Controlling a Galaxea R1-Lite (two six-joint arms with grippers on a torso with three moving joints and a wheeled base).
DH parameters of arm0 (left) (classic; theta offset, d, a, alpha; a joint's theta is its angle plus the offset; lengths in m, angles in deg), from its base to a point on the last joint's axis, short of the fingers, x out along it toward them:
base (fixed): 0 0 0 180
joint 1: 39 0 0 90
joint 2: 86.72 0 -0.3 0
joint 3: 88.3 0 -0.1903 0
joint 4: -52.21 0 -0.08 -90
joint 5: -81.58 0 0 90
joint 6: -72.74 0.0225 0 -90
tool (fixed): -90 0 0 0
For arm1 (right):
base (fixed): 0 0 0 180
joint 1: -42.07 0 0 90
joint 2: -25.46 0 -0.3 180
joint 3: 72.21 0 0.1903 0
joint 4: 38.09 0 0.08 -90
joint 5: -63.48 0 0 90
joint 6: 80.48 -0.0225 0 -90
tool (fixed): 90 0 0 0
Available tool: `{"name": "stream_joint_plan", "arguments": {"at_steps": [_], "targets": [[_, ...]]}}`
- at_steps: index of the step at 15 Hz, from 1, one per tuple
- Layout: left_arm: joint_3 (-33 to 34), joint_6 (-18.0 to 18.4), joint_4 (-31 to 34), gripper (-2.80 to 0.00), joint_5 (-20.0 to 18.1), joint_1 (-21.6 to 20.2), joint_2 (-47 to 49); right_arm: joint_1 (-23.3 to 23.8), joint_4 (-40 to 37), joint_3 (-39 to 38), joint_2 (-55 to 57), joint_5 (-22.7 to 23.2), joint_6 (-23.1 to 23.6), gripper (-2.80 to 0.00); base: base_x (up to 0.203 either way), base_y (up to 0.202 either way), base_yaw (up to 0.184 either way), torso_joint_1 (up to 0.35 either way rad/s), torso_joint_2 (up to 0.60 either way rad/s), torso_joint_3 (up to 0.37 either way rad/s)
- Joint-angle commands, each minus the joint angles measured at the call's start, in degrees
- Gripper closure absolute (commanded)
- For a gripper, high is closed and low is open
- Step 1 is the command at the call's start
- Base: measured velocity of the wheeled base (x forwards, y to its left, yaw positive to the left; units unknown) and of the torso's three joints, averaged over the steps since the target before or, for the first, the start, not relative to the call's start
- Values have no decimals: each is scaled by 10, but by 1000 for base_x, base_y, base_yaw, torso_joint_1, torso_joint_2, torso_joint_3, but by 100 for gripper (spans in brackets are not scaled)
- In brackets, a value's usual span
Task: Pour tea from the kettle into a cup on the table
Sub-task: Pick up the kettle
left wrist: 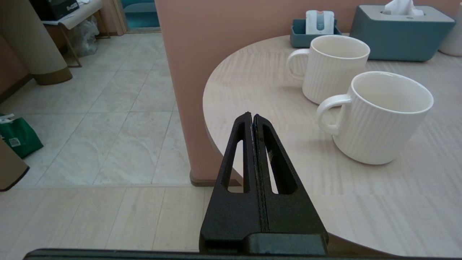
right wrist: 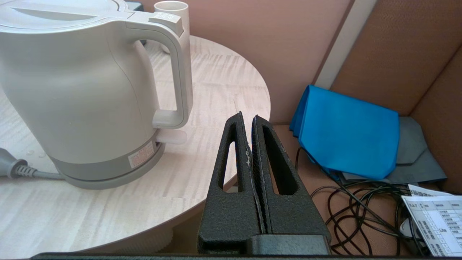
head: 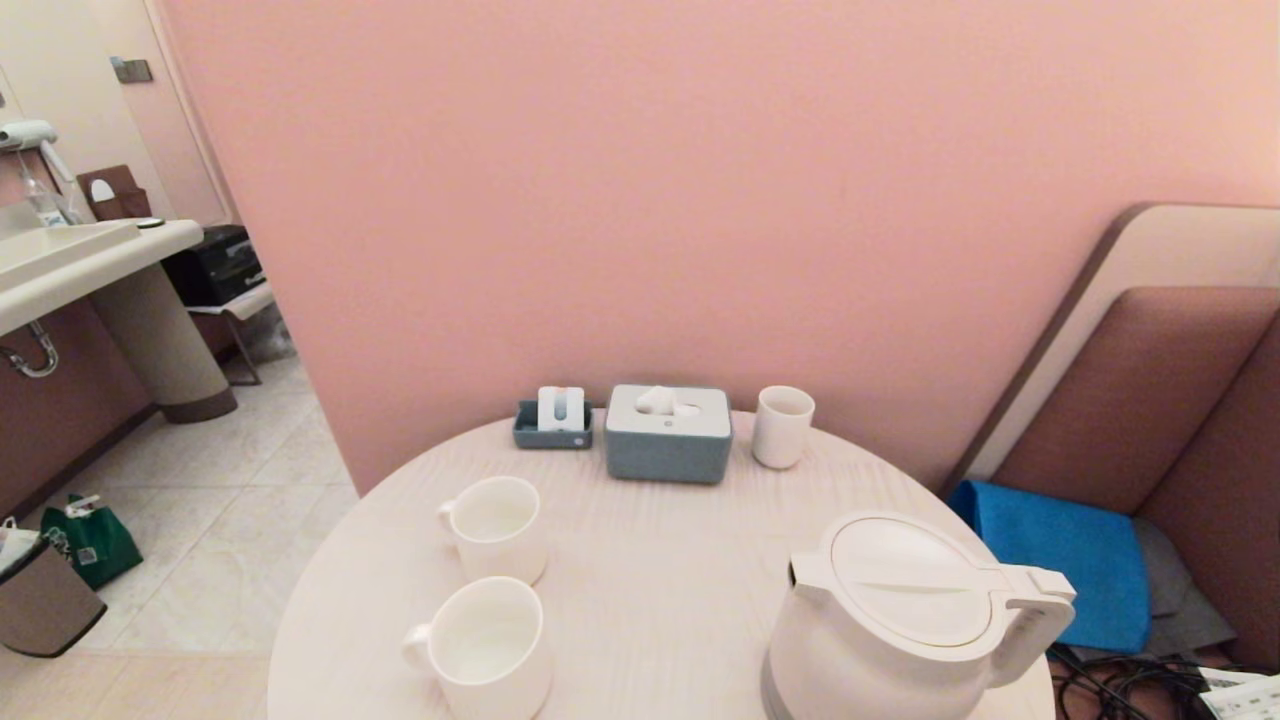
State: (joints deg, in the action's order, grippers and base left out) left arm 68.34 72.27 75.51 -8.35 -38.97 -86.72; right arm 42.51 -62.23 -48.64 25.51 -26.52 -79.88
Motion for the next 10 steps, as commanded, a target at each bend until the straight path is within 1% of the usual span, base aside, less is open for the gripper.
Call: {"name": "stream_joint_plan", "arguments": {"at_steps": [1, 10], "targets": [[0, -1, 0, 0, 0, 0, 0, 0, 0, 0, 0, 0, 0, 0, 0, 0, 0, 0, 0, 0], [0, -1, 0, 0, 0, 0, 1, 0, 0, 0, 0, 0, -3, 0, 0, 0, 0, 0, 0, 0]]}}
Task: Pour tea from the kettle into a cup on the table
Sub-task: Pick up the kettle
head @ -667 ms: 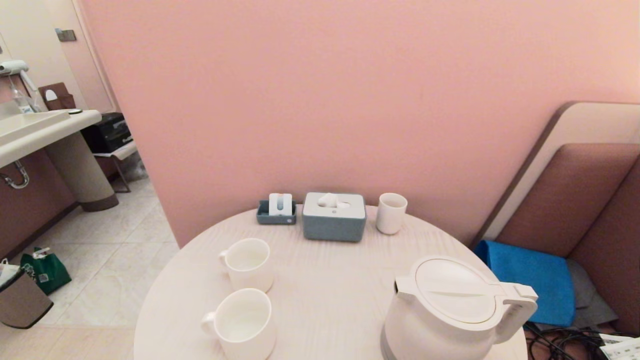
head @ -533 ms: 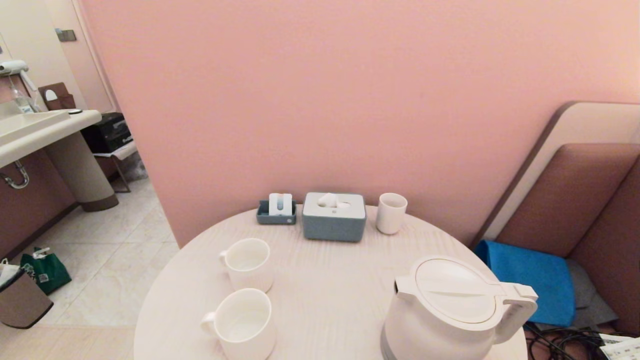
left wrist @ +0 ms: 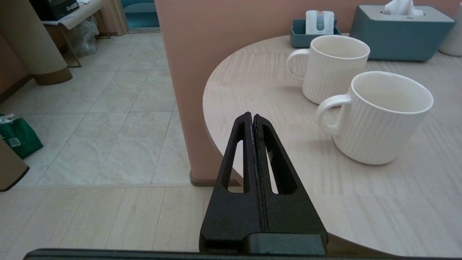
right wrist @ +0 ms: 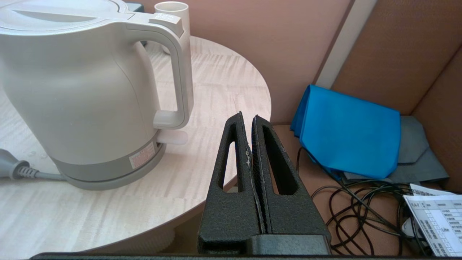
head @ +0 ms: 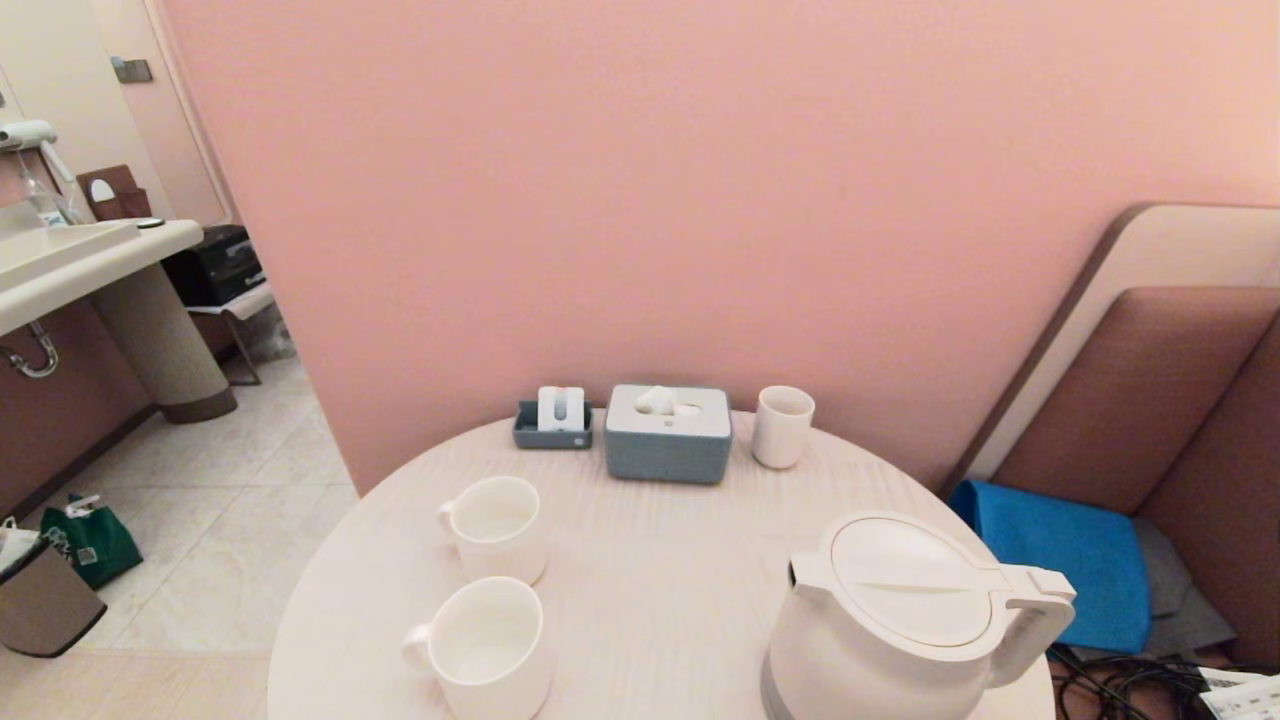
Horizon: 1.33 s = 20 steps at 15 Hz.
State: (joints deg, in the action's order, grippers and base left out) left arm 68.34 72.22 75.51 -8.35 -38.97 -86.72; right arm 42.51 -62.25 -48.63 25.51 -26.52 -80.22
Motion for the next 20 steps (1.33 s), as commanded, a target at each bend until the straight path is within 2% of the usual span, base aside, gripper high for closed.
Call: {"name": "stream_joint_plan", "arguments": {"at_steps": [1, 6, 8, 11, 14, 16, 20], "targets": [[0, 0, 0, 0, 0, 0, 1, 0, 0, 0, 0, 0, 3, 0, 0, 0, 0, 0, 0, 0], [0, 0, 0, 0, 0, 0, 0, 0, -4, 6, 0, 0, 17, 0, 0, 0, 0, 0, 0, 0], [0, 0, 0, 0, 0, 0, 0, 0, -13, 57, 15, 4, 18, 0, 0, 0, 0, 0, 0, 0], [0, 0, -1, 0, 0, 0, 0, 0, -27, 167, 134, 25, -4, 0, 0, 0, 0, 0, 0, 0], [0, 0, 0, 0, 0, 0, 0, 0, -46, 243, 282, 37, -12, 0, 0, 0, 0, 0, 0, 0], [0, 0, 0, 0, 0, 0, 0, 1, -102, 292, 381, 39, -16, 0, 0, 0, 0, 0, 0, 0], [0, 0, 0, 0, 0, 0, 1, 0, -286, 368, 537, 41, -28, 0, 0, 0, 0, 0, 0, 0]]}}
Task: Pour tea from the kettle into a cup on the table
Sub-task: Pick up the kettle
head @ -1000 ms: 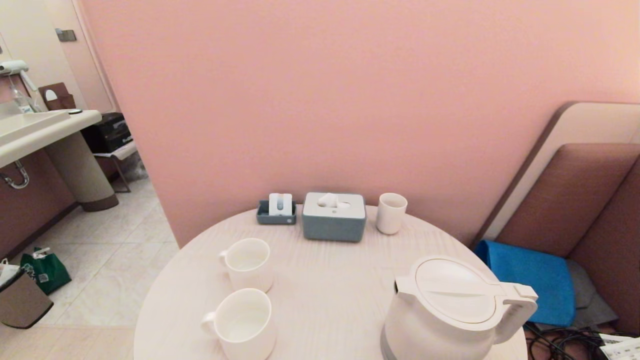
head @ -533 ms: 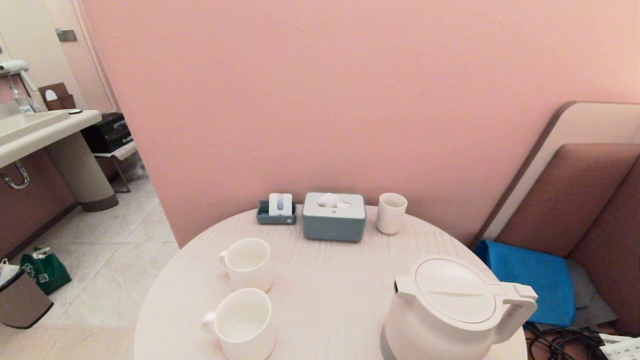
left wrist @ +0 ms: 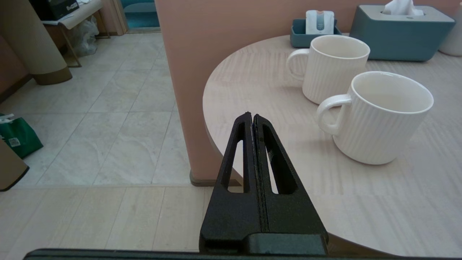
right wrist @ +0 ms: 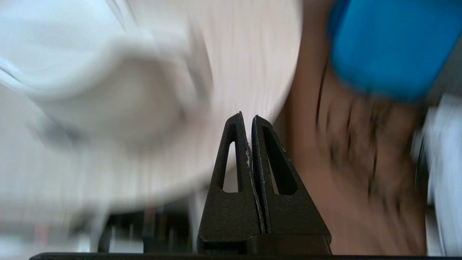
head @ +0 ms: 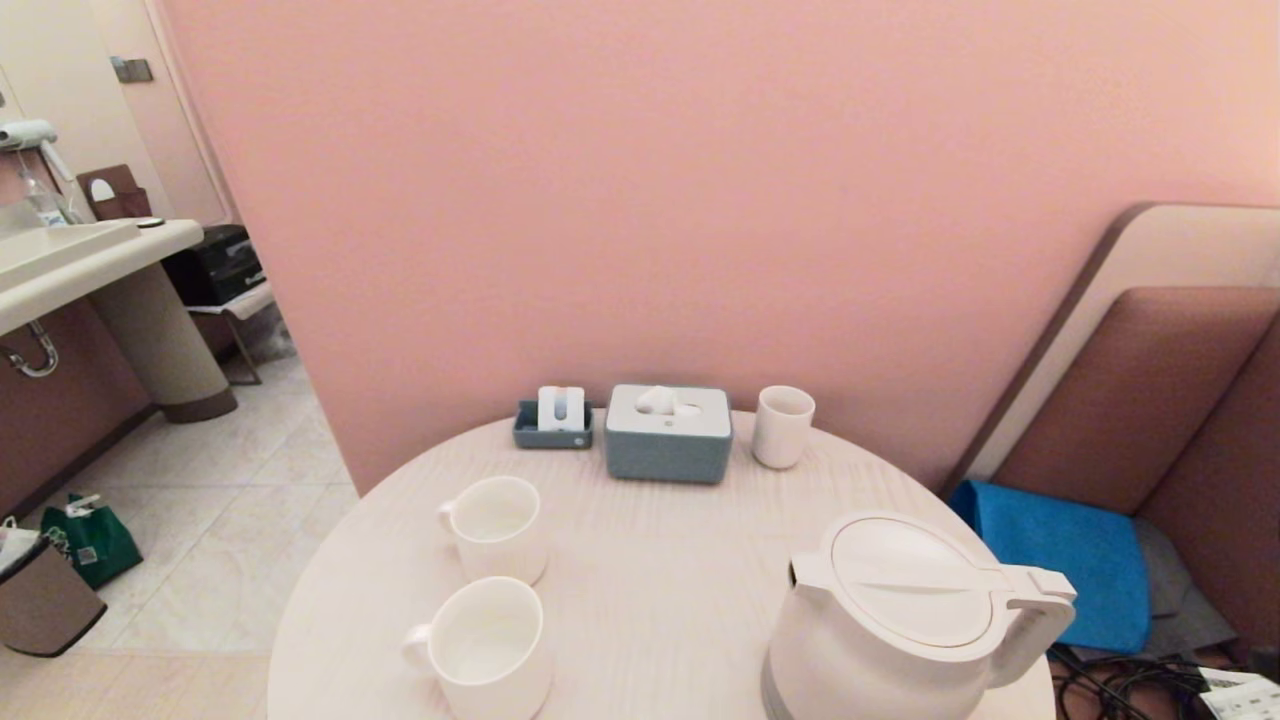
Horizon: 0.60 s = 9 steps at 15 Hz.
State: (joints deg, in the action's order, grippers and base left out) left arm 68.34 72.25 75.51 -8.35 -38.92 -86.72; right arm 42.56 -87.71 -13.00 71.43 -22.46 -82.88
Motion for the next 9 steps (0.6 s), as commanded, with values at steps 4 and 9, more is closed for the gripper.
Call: {"name": "stream_joint_plan", "arguments": {"at_steps": [4, 9], "targets": [[0, 0, 0, 0, 0, 0, 1, -6, -111, 2, 159, 6, 33, 0, 0, 0, 0, 0, 0, 0], [0, 0, 0, 0, 0, 0, 0, -9, 105, -134, 123, 85, 50, 0, 0, 0, 0, 0, 0, 0]]}}
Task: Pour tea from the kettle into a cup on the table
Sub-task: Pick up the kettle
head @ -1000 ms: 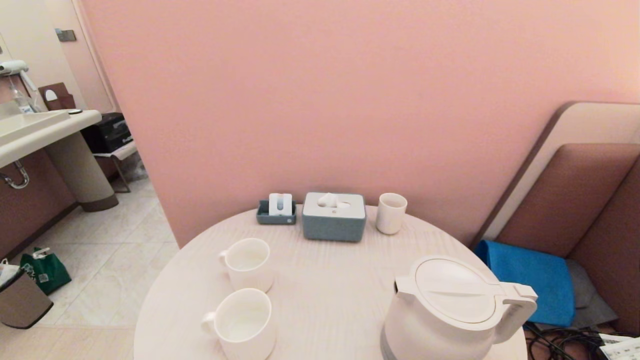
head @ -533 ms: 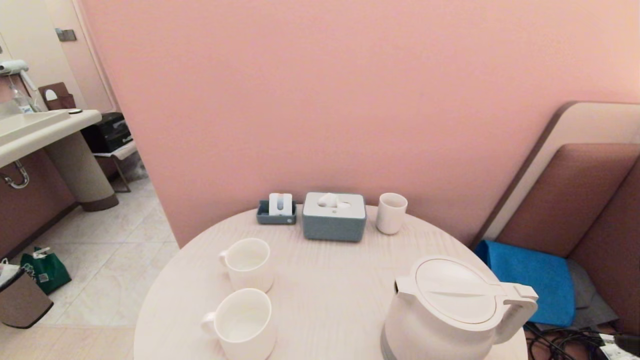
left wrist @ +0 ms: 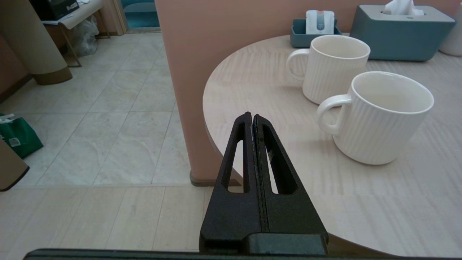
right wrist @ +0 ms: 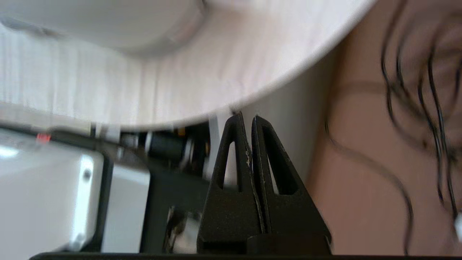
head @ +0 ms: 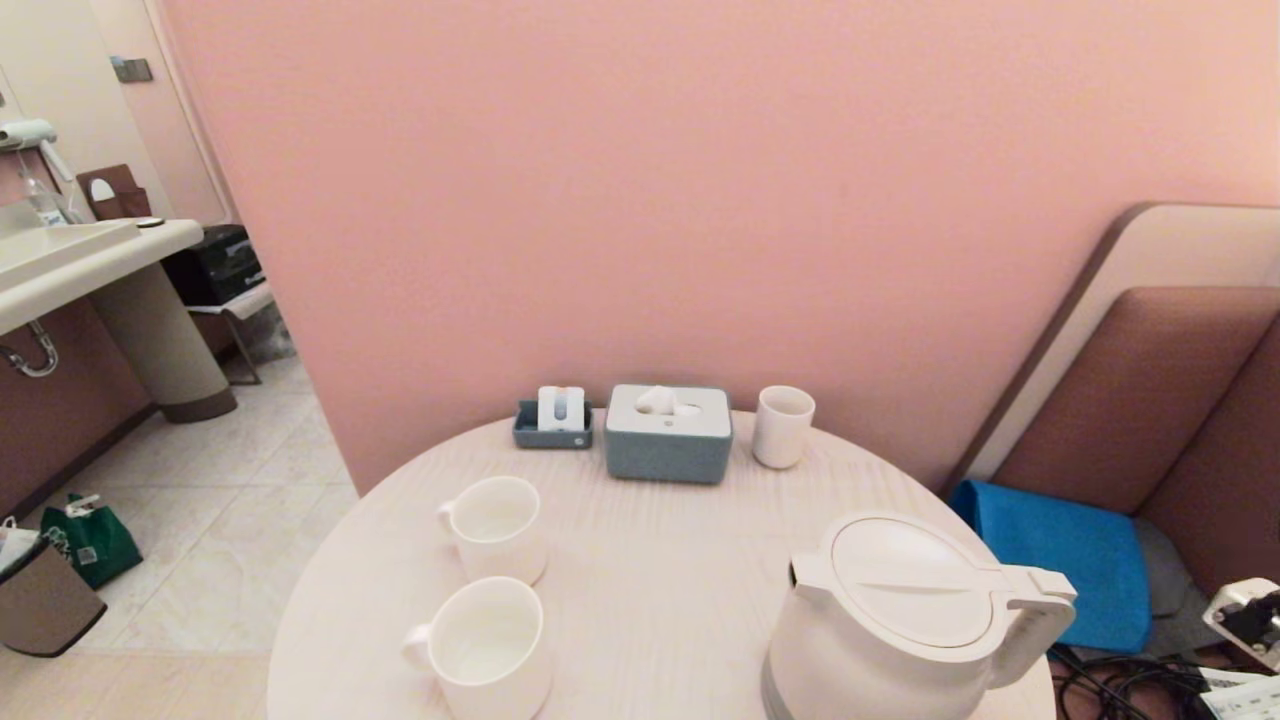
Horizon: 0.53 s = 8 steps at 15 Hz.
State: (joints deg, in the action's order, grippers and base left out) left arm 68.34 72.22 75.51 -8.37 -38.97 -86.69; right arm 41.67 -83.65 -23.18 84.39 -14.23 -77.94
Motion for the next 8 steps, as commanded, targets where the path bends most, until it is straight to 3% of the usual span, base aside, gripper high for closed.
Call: {"name": "stream_joint_plan", "arguments": {"at_steps": [1, 3, 8], "targets": [[0, 0, 0, 0, 0, 0, 0, 0, 111, -55, -12, 7, -2, 0, 0, 0, 0, 0, 0, 0], [0, 0, 0, 0, 0, 1, 0, 0, 150, -65, -22, 12, -38, 0, 0, 0, 0, 0, 0, 0], [0, 0, 0, 0, 0, 0, 0, -1, 195, -64, -13, 12, -52, 0, 0, 0, 0, 0, 0, 0]]}}
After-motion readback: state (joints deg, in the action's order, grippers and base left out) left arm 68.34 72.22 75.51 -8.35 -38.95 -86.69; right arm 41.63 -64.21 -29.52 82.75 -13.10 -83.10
